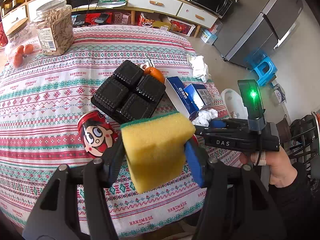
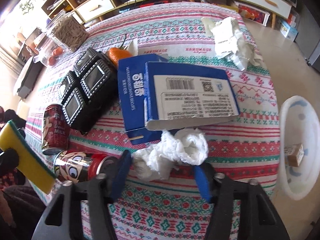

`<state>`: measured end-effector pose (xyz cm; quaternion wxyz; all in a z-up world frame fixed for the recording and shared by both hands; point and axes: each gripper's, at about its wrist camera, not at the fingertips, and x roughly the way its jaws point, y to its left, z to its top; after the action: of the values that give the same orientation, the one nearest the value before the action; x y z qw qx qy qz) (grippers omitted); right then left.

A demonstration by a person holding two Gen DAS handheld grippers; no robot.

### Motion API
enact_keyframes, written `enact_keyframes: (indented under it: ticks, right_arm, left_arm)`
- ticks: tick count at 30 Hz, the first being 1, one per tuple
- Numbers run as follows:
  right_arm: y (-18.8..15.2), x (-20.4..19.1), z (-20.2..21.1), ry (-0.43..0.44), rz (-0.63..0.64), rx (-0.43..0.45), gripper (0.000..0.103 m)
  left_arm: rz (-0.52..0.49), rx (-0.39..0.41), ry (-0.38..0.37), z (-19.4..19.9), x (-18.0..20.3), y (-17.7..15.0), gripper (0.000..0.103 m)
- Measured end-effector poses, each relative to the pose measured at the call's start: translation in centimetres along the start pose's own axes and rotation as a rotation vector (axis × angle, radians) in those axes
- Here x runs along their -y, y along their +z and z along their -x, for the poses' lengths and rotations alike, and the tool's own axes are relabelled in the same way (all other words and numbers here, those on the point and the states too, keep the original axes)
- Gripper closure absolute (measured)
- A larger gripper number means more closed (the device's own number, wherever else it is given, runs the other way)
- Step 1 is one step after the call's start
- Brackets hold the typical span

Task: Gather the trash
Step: 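Grasp the crumpled white tissue with the right tool, then carry sponge and tissue over the white bucket and open both tools to drop them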

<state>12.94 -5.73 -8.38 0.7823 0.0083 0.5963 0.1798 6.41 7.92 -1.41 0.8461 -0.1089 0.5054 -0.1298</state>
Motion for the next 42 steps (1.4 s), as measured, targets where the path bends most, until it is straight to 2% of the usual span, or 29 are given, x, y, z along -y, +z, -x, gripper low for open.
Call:
enact_keyframes:
  ticks: [4,15,28,42]
  right_arm:
    - [-0.2,-0.9,0.5,-0.012,0.036,0.015,0.065]
    - [-1.5,1.0,4.5,-0.002,-0.004,0.093,0.066]
    - [-4.4,7.9,9.4,-0.047,-0.123,0.177,0.066]
    - [-6.4,17.2,12.9,-0.161,-0.261,0.219,0.066]
  left_arm:
    - [-0.006,0.002,0.002,-0.1,0.3,0.0,0.044]
    - [-0.031,0.03,-0.001,-0.1,2.0,0.6,0.044]
    - [-0.097,0.029,-0.019,-2.0,6.4,1.5,0.044]
    - [-0.174,-0.001,-0.032,-6.1,13.1,3.2,0.044]
